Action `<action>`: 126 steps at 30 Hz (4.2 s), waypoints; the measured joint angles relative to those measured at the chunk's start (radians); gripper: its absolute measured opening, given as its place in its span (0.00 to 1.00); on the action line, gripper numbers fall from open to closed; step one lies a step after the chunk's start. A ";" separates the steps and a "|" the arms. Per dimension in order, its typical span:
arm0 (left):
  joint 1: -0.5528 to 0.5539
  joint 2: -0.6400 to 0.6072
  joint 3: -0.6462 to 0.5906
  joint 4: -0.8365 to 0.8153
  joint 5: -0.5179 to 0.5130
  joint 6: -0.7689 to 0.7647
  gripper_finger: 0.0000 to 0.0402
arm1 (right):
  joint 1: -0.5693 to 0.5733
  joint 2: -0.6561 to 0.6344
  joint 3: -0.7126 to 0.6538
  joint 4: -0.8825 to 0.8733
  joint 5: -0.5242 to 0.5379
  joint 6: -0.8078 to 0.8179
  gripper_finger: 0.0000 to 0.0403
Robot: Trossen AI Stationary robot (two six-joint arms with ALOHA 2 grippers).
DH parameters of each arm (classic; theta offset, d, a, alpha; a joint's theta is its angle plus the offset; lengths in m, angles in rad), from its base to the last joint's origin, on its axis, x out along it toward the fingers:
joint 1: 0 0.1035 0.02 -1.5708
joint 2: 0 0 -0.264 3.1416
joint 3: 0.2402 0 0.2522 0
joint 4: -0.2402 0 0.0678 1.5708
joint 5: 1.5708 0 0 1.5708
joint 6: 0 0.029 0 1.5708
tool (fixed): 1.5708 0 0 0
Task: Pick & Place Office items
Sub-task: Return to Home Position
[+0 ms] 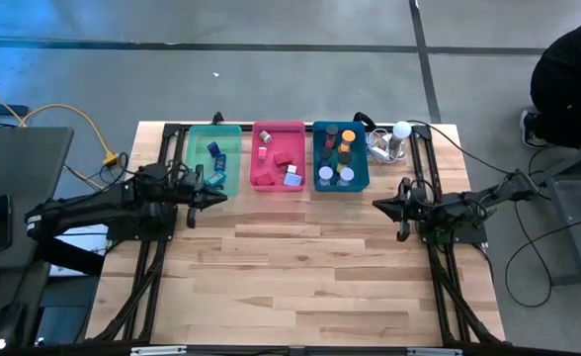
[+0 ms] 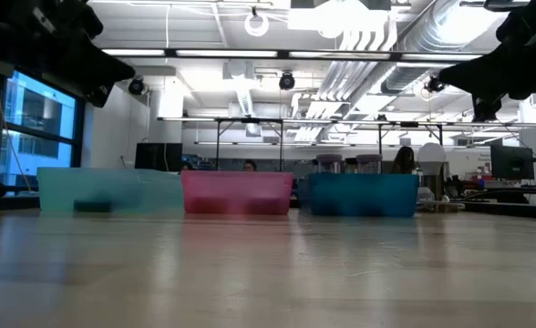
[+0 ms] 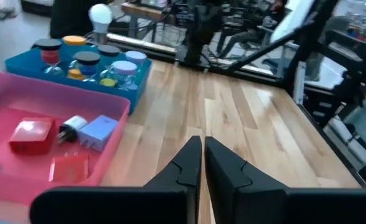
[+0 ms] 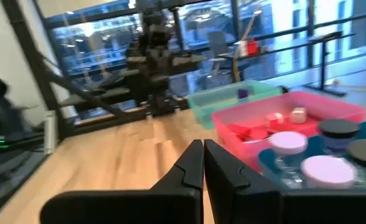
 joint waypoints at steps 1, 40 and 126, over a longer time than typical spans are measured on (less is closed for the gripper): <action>0.000 -0.006 -0.019 0.020 0.013 0.008 0.03 | 0.000 0.000 0.000 -0.001 0.016 -0.011 0.00; 0.000 -0.211 -0.262 0.194 0.062 -0.201 0.00 | 0.000 0.002 -0.003 0.000 0.083 -0.046 0.00; 0.000 -0.211 -0.263 0.195 0.059 -0.194 0.00 | 0.000 0.002 -0.003 0.001 0.083 -0.045 0.00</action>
